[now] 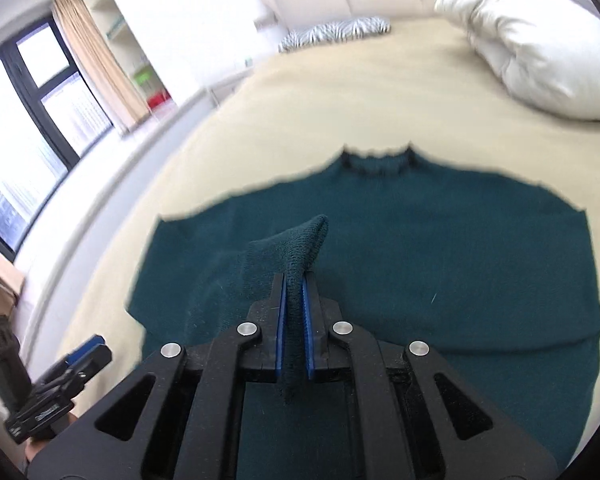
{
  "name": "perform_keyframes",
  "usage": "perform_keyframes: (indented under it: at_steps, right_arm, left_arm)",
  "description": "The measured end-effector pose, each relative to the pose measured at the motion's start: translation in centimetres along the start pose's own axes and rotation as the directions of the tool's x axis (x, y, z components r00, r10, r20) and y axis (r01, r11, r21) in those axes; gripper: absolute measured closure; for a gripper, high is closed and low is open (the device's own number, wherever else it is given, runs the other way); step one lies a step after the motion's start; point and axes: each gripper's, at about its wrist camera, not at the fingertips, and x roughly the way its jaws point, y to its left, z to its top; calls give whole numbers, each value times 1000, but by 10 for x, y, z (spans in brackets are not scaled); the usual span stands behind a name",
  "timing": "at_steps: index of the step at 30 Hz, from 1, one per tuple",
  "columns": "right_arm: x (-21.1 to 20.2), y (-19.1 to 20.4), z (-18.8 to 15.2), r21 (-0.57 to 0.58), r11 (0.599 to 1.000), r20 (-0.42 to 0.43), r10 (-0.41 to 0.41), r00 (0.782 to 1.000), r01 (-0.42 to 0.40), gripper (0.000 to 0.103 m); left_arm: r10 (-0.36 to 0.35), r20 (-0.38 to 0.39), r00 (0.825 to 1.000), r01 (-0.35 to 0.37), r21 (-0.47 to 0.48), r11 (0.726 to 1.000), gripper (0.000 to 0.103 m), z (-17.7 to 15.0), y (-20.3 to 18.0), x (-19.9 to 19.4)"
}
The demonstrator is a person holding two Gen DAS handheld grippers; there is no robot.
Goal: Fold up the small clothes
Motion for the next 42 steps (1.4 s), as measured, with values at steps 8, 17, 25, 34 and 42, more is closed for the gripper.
perform_keyframes:
  at_steps: [8, 17, 25, 34, 42]
  right_arm:
    - [32, -84, 11, 87, 984, -117, -144, 983, 155, 97]
    - [28, -114, 3, 155, 975, -59, -154, 986, 162, 97]
    - [33, -136, -3, 147, 977, -101, -143, 985, 157, 93]
    - [36, -150, -7, 223, 971, -119, -57, 991, 83, 82]
    - [50, -134, -5, 135, 977, -126, -146, 981, 163, 97]
  left_arm:
    - [61, -9, 998, -61, 27, 998, 29, 50, 7, 45]
    - [104, -92, 990, -100, 50, 994, 29, 73, 2, 100]
    - [139, -160, 977, -121, 120, 985, 29, 74, -15, 140]
    - [184, -220, 958, -148, 170, 974, 44, 88, -16, 187]
    - [201, -111, 973, -166, 266, 950, 96, 85, -32, 172]
